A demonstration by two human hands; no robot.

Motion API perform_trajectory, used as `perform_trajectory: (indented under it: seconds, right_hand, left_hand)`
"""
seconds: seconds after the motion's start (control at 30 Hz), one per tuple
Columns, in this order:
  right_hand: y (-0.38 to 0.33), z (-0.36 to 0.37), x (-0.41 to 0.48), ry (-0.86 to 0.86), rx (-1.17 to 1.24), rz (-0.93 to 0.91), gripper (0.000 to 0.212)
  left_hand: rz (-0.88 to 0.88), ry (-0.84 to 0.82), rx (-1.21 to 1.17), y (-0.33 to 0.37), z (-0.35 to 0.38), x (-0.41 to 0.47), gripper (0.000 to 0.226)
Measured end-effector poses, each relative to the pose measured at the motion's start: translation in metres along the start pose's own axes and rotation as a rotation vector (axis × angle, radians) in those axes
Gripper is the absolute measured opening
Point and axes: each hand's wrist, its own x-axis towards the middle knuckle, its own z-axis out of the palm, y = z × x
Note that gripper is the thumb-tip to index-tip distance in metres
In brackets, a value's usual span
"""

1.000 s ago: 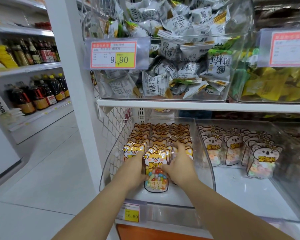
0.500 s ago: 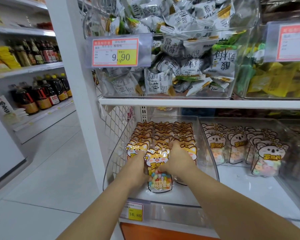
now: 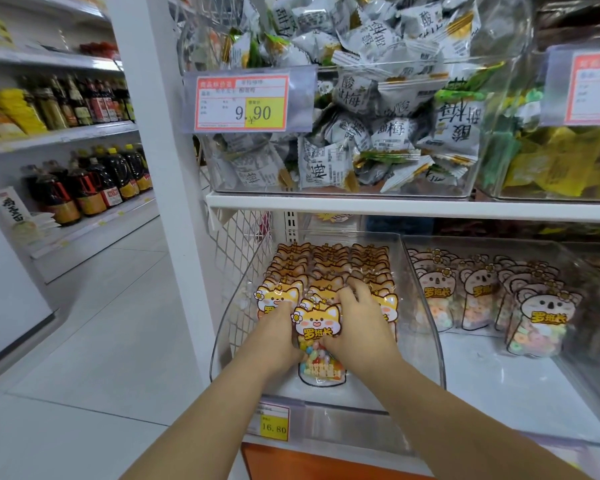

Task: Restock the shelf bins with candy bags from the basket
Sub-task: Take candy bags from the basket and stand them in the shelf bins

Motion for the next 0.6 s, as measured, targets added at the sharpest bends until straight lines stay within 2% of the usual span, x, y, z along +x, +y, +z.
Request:
perform_trajectory:
  seconds: [0.13,0.23,0.4,0.53,0.6]
  right_hand:
    - [-0.001,-0.002,-0.002,-0.002,0.001,-0.047,0.079]
    - [-0.001,-0.007,0.0,-0.083,0.051,-0.057,0.066]
    - [-0.005,-0.016,0.013,-0.186,0.057,-0.034,0.063]
    - [-0.002,-0.01,0.007,-0.14,0.019,-0.252,0.049]
    - [-0.001,-0.005,0.006,-0.077,-0.015,-0.354,0.045]
  left_hand:
    - [-0.01,-0.023,-0.016,0.001,-0.002,-0.001,0.067]
    - [-0.008,-0.037,-0.024,0.001,-0.004,-0.002,0.067]
    - [-0.01,-0.049,-0.06,-0.002,-0.001,-0.001,0.062]
    - [0.007,-0.033,-0.047,-0.004,-0.003,-0.002,0.07]
    - [0.025,-0.01,-0.021,-0.006,-0.005,-0.002,0.061]
